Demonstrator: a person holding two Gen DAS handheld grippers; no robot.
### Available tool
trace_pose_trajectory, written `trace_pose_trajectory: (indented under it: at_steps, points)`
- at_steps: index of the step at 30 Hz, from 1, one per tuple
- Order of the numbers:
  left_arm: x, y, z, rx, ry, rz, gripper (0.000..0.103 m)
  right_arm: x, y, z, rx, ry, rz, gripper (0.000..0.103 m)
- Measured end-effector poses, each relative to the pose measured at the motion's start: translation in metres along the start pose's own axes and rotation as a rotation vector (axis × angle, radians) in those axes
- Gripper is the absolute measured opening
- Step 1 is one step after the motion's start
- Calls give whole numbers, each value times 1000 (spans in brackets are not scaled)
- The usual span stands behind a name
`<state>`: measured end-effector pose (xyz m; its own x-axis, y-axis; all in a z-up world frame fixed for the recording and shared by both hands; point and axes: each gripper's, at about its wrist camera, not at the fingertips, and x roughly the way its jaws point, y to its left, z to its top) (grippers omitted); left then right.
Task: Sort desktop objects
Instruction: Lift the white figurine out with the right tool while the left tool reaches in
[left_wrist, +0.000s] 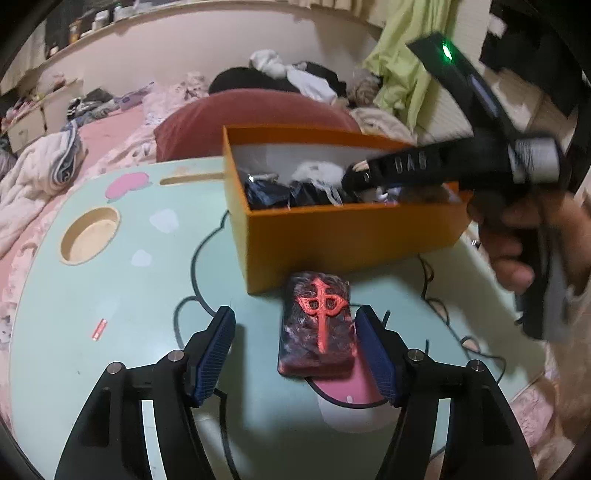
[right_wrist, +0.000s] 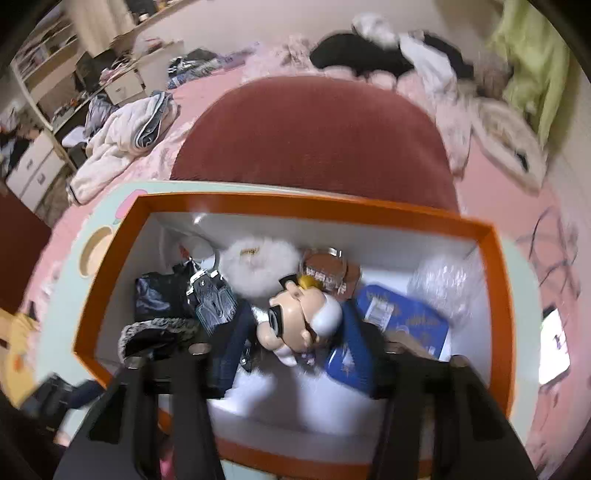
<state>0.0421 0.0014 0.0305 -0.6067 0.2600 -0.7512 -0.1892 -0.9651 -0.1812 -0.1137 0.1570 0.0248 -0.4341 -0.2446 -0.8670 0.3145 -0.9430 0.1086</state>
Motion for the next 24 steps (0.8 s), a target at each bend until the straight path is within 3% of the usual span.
trace_pose_trajectory:
  at_steps: [3, 8, 10, 13, 15, 18, 20, 23, 24]
  points:
    - [-14, 11, 0, -27, -55, -32, 67, -19, -4, -9, 42, -79, 80, 37]
    - [-33, 24, 17, -15, -106, -33, 67, -82, -13, -40, 68, -358, 227, 37]
    - [-40, 26, 34, -14, -118, -57, 67, -100, -13, -58, 46, -395, 304, 37]
    - [-46, 18, 65, 20, -131, -77, 64, -103, 2, -78, -7, -335, 416, 37]
    - [-40, 7, 90, 66, -103, -98, 62, -98, 14, -93, -44, -286, 423, 37]
    - [-8, -12, 120, 139, 61, -147, 57, -72, 23, -113, -40, -186, 389, 37]
    - [12, -23, 131, 190, 129, -156, 56, -51, 20, -125, -15, -135, 355, 37]
    - [48, -36, 142, 255, 227, -123, 56, -41, 23, -133, -22, -132, 290, 39]
    - [64, -40, 143, 262, 267, -113, 56, -40, 23, -132, -29, -132, 276, 44]
